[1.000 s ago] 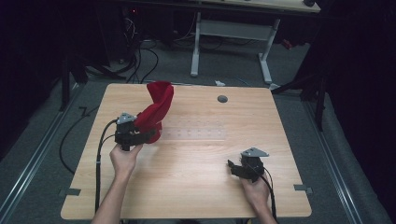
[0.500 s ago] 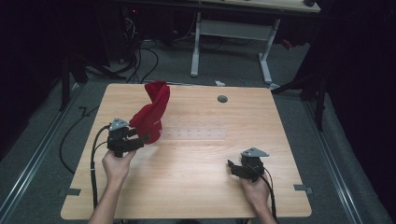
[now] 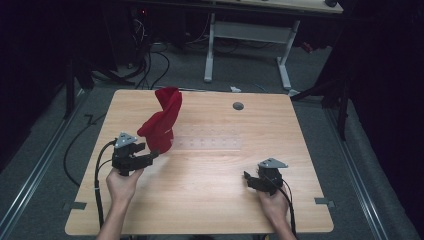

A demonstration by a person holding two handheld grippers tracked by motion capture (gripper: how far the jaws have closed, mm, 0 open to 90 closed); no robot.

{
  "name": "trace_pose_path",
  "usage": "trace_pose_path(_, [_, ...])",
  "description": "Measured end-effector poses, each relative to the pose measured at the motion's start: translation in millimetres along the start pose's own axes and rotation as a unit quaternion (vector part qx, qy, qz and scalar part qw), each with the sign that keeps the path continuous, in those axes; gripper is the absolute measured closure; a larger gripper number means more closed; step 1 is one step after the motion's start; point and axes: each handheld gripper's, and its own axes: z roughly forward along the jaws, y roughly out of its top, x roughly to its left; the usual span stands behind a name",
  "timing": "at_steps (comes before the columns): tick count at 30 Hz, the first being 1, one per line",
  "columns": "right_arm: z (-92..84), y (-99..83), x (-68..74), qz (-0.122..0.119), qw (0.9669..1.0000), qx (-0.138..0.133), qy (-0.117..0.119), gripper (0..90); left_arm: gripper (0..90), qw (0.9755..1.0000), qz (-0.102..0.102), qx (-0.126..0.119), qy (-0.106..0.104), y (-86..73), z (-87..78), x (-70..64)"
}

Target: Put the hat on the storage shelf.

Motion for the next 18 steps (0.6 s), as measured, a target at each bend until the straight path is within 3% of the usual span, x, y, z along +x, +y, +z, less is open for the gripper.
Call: trace_pose_path(18, [0.0, 0.0, 0.0, -0.001, 1.0, 0.0, 0.0, 33.4, 36.1, 0.9999, 0.002, 0.003, -0.017, -14.9, -16.8, -9.5])
